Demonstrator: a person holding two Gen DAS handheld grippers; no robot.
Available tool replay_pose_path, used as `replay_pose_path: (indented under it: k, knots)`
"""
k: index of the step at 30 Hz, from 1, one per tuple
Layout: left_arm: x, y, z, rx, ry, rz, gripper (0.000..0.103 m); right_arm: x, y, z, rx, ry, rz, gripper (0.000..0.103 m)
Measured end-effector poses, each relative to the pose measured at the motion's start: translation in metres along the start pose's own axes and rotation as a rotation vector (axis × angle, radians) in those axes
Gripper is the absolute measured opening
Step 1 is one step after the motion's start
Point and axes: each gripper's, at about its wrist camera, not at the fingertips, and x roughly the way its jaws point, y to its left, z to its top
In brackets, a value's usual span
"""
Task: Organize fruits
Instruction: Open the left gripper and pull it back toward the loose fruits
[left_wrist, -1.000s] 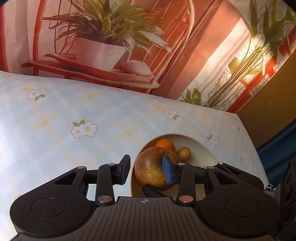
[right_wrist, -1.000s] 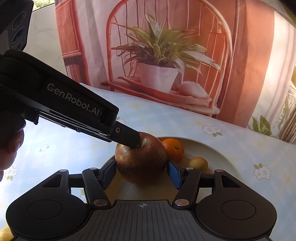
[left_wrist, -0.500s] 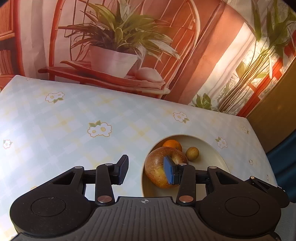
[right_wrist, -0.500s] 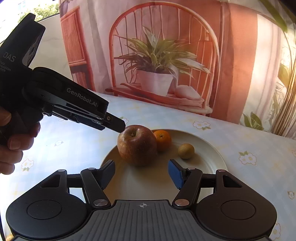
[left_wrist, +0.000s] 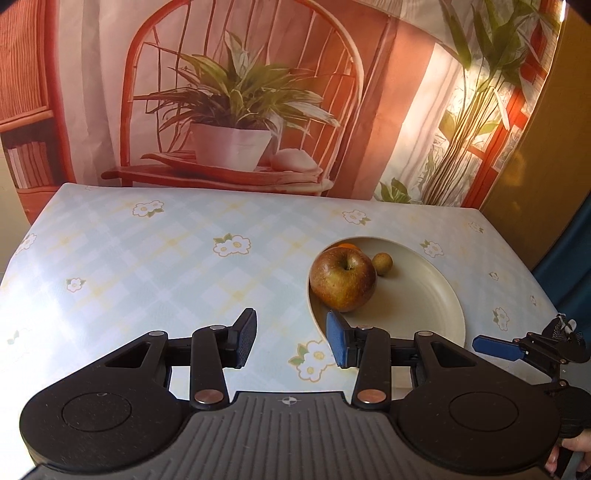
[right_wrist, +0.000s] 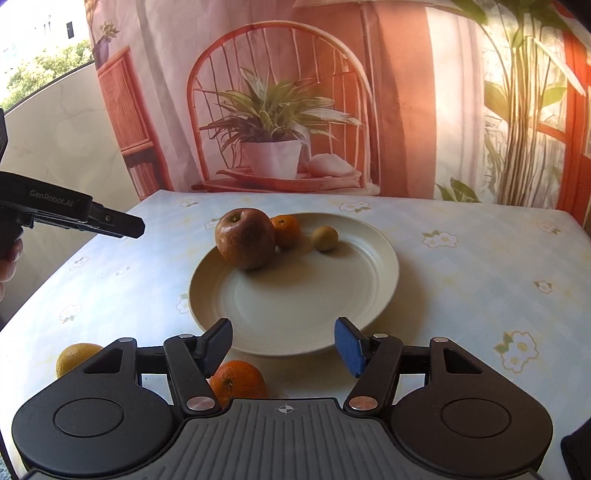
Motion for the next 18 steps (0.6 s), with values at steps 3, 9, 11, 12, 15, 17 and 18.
replay_pose_path:
  k: [3,9,11,12,15,17,18]
  knots:
    - [-0.008,-0.003,-0.012,0.017,0.003,0.001,0.044,-0.008,-0.004,-0.009,0.038,-0.008,-0.008,0.057]
    - [-0.022,-0.012,-0.031,0.047,-0.005,-0.013,0.044,-0.02,-0.003,-0.022,0.053,-0.008,-0.01,0.057]
    - [-0.025,-0.016,-0.038,0.049,-0.005,-0.024,0.044,-0.021,-0.001,-0.024,0.047,-0.005,-0.012,0.057]
    - [-0.026,-0.017,-0.04,0.05,-0.003,-0.027,0.044,-0.022,0.001,-0.026,0.049,-0.004,-0.008,0.057]
    - [-0.029,-0.019,-0.05,0.05,0.004,-0.036,0.044,-0.023,0.004,-0.029,0.051,-0.002,0.001,0.057]
    - [-0.03,-0.019,-0.055,0.045,0.007,-0.039,0.044,-0.023,0.007,-0.03,0.048,0.004,0.008,0.057]
    - [-0.031,-0.019,-0.058,0.045,0.01,-0.038,0.044,-0.022,0.009,-0.031,0.046,0.007,0.011,0.057]
